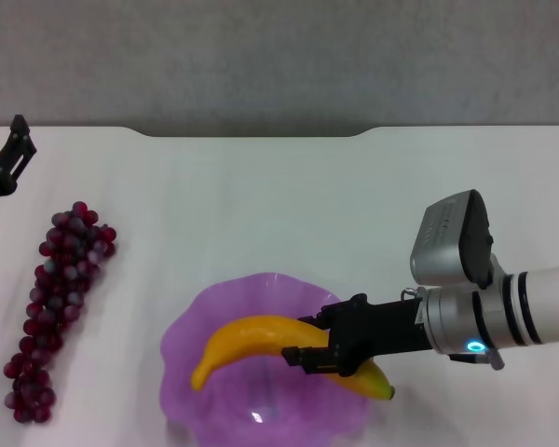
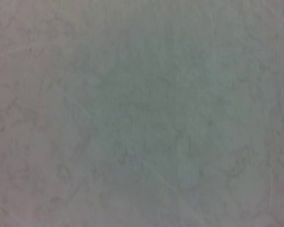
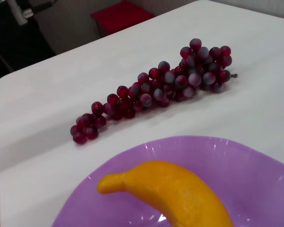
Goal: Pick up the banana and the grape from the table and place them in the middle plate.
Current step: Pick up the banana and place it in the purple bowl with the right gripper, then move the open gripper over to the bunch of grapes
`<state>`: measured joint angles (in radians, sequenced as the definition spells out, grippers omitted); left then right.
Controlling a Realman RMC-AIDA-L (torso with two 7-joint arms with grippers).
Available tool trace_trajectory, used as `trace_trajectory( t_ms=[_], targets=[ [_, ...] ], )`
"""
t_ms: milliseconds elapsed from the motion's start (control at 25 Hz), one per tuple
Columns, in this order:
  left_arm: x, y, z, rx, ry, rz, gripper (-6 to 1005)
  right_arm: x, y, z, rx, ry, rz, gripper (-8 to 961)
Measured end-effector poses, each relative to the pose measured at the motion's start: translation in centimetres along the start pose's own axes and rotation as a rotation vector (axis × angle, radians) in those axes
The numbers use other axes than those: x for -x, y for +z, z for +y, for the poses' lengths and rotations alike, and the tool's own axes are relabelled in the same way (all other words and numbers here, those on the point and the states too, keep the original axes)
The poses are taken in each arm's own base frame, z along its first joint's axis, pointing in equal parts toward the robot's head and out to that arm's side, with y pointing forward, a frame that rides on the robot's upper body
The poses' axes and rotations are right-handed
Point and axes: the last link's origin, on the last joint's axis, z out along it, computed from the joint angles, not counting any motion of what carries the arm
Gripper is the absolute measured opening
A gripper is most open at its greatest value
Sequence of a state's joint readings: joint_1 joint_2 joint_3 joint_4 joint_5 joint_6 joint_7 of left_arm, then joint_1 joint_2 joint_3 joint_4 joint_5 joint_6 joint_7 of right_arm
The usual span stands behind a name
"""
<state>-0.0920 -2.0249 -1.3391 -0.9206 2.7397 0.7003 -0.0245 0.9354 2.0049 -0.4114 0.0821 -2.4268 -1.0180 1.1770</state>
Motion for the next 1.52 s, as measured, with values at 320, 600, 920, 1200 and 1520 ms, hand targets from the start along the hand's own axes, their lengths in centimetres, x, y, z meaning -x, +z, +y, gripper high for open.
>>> trace_trajectory(
  t_ms=[320, 600, 920, 1200, 1520],
  targets=[
    [0.0, 0.0, 0.0, 0.000, 0.000, -0.002, 892, 0.3, -0.1, -0.2, -0.001, -0.019, 0.004, 568],
    [0.0, 0.0, 0.0, 0.000, 0.000, -0.002, 892, 0.7, -0.1, -0.3, 0.002, -0.028, 0.002, 752],
    [0.1, 0.0, 0.0, -0.001, -0.001, -0.005, 892, 2.5, -0.2, -1.3, -0.021, -0.058, -0.008, 889],
    [0.3, -0.1, -0.1, -0.003, 0.001, -0.012, 893, 5.5, -2.8, -4.2, -0.104, -0.074, -0.076, 849],
    [0.3, -0.1, -0.1, -0.004, 0.002, -0.013, 892, 7.0, -6.1, -6.6, -0.196, -0.045, -0.130, 756]
  ],
)
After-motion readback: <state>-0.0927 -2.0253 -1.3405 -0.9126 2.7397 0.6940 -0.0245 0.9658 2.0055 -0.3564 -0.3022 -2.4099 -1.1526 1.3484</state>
